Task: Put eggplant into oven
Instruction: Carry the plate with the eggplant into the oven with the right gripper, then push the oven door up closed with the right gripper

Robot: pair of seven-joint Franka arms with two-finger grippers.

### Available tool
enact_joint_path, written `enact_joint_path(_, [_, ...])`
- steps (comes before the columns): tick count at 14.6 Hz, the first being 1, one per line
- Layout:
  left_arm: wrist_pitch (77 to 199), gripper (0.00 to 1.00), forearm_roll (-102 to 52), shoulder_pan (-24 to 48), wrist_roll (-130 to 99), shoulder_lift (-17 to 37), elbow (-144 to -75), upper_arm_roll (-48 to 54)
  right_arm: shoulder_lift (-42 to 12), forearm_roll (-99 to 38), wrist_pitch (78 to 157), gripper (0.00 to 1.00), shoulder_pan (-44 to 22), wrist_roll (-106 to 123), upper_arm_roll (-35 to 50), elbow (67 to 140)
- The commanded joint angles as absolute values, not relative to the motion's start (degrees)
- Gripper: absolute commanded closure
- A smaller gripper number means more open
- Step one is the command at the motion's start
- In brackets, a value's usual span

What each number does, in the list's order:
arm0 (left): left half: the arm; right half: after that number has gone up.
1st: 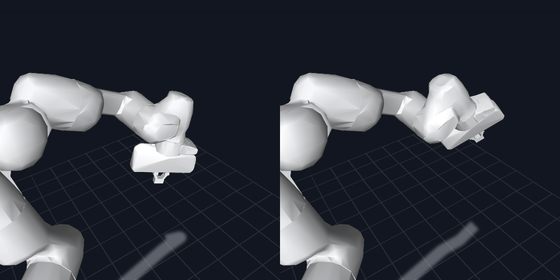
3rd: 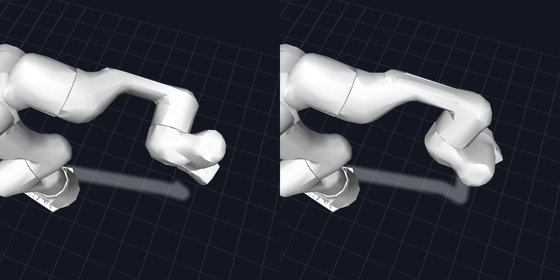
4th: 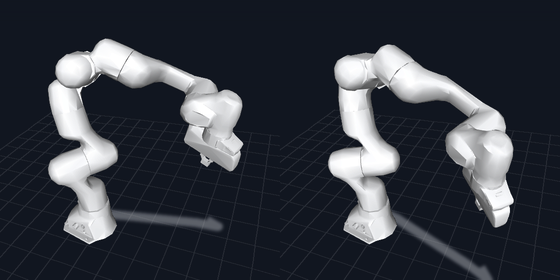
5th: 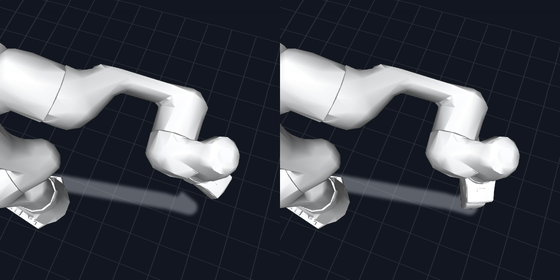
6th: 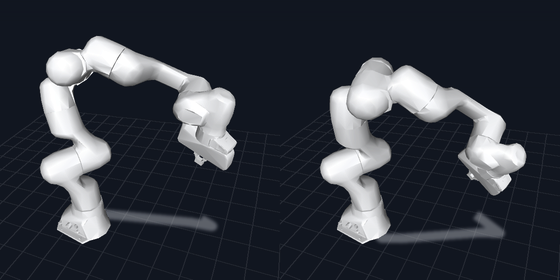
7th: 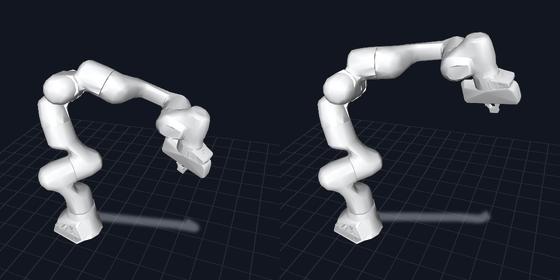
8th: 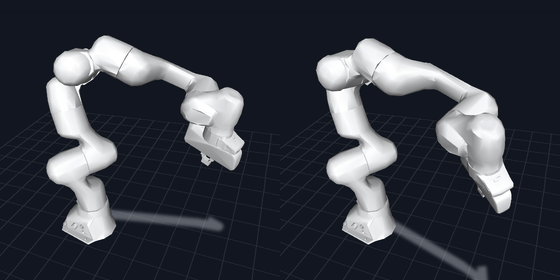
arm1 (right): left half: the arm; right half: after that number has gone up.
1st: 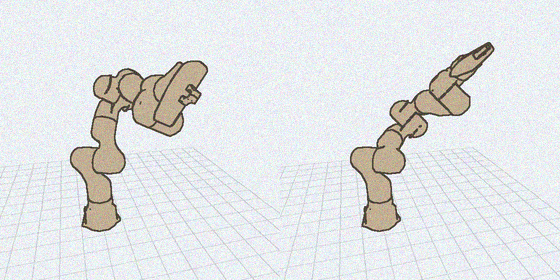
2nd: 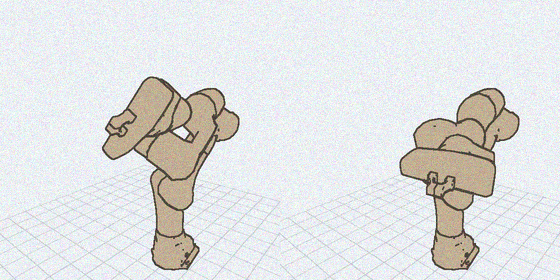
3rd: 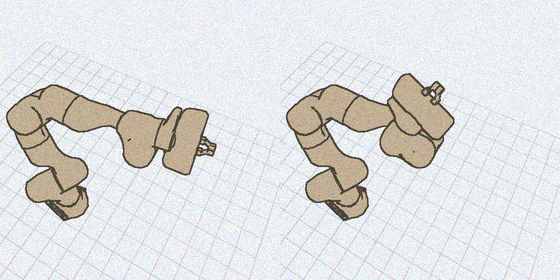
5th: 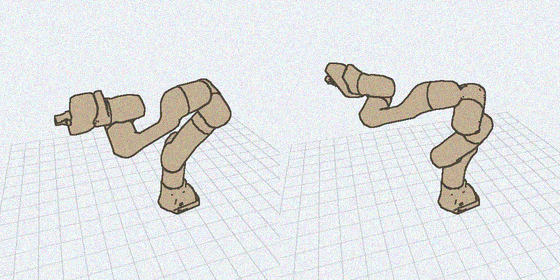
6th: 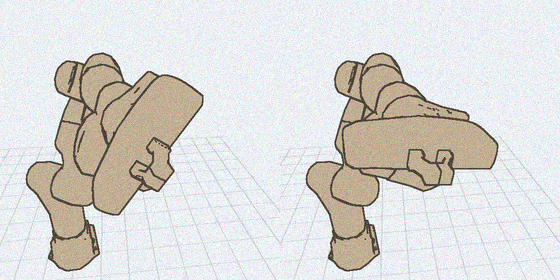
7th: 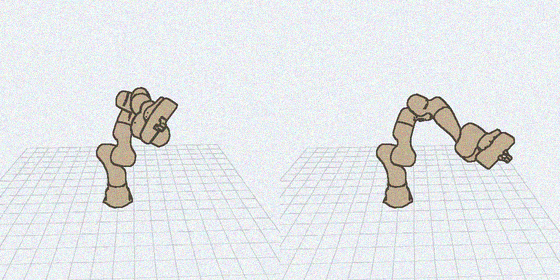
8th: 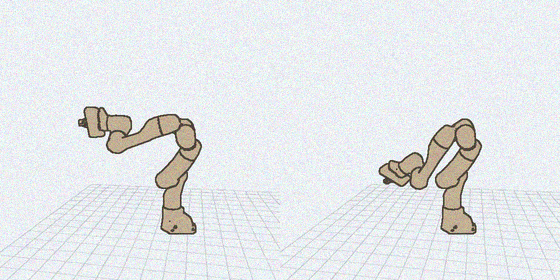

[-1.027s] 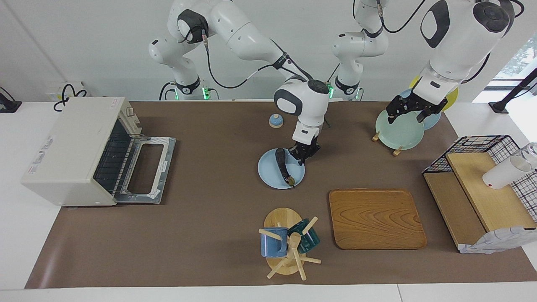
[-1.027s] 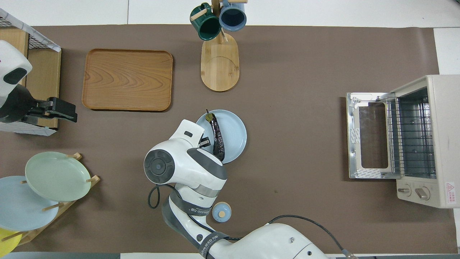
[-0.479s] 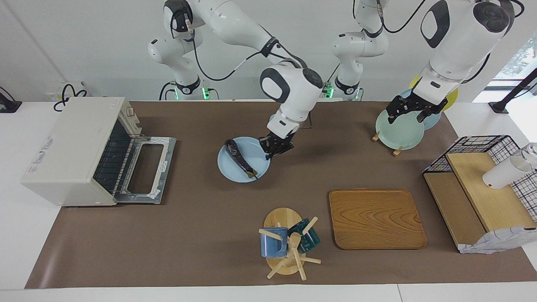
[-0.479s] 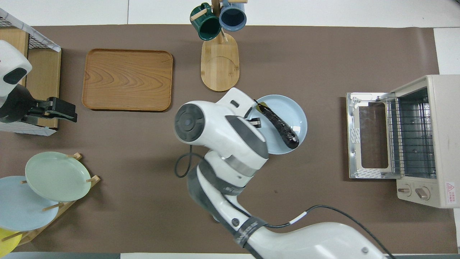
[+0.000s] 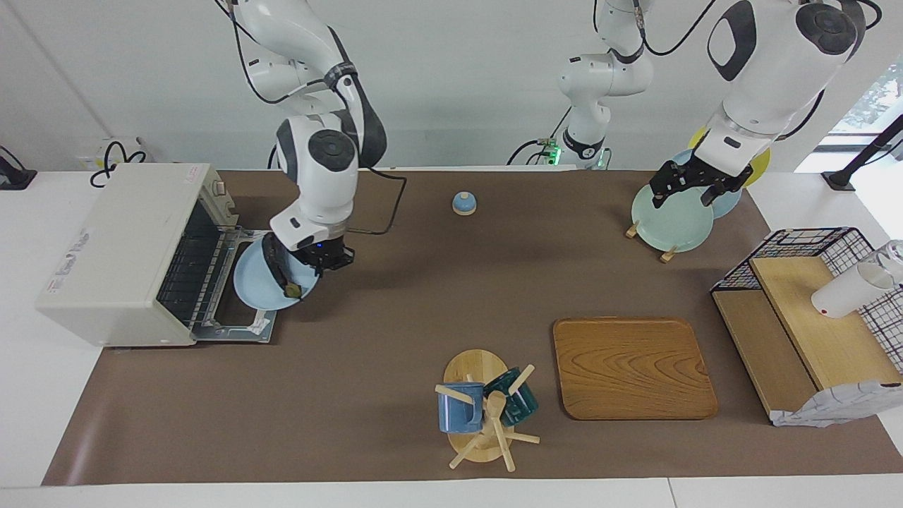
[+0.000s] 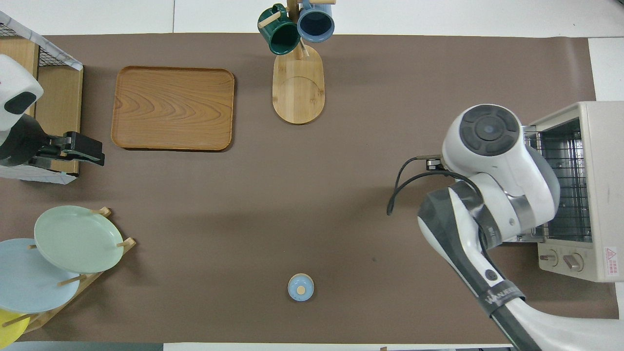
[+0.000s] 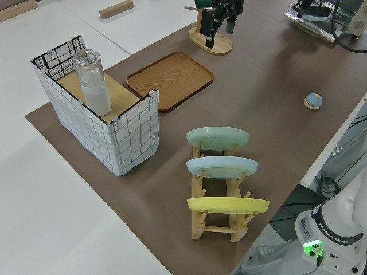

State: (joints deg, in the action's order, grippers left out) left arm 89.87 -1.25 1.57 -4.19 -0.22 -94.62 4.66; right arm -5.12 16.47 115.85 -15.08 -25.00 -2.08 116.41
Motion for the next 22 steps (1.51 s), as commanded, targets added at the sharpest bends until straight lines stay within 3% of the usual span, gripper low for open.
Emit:
enact_joint_path(1, [89.0,0.0,-1.3,0.9,-3.4,-0.5,-94.7,4.9,-0.4,15.3,117.5,1.0,-11.3,-19.8,-1.1,122.1])
enact_joint_path(7, [89.0,0.0,-1.3,0.9,-3.4,-0.5,-94.7,4.9,1.9,15.2,117.9,1.0,-1.4,-8.6,-1.1,125.8])
enact_joint_path(10, [89.0,0.0,-1.3,0.8,-3.4,-0.5,-94.7,4.9,3.2,15.1,122.7,1.0,-0.6,-7.2,-1.1,130.0])
enact_joint_path(15, [89.0,0.0,-1.3,0.9,-3.4,-0.5,-94.7,4.9,2.9,15.1,125.2,1.0,2.9,-2.5,-1.3,130.4])
enact_joint_path(16, [89.0,0.0,-1.3,0.9,-3.4,-0.5,-94.7,4.9,2.8,15.1,125.1,0.7,2.8,-2.5,-1.2,130.3])
enact_joint_path(17, [89.0,0.0,-1.3,0.9,-3.4,-0.5,-94.7,4.9,2.6,15.1,124.5,0.47,2.7,-2.5,-1.1,129.8])
enact_joint_path(20, [89.0,0.0,-1.3,0.9,-3.4,-0.5,-94.7,4.9,2.5,11.4,118.9,0.36,0.9,-2.5,0.7,125.0])
enact_joint_path(21, [89.0,0.0,-1.3,0.9,-3.4,-0.5,-94.7,4.9,1.9,9.7,117.1,0.37,-0.3,-2.9,0.7,123.0])
enact_joint_path(22, [89.0,0.0,-1.3,0.9,-3.4,-0.5,-94.7,4.9,1.3,7.6,117.3,0.45,-1.5,-3.2,0.7,122.4])
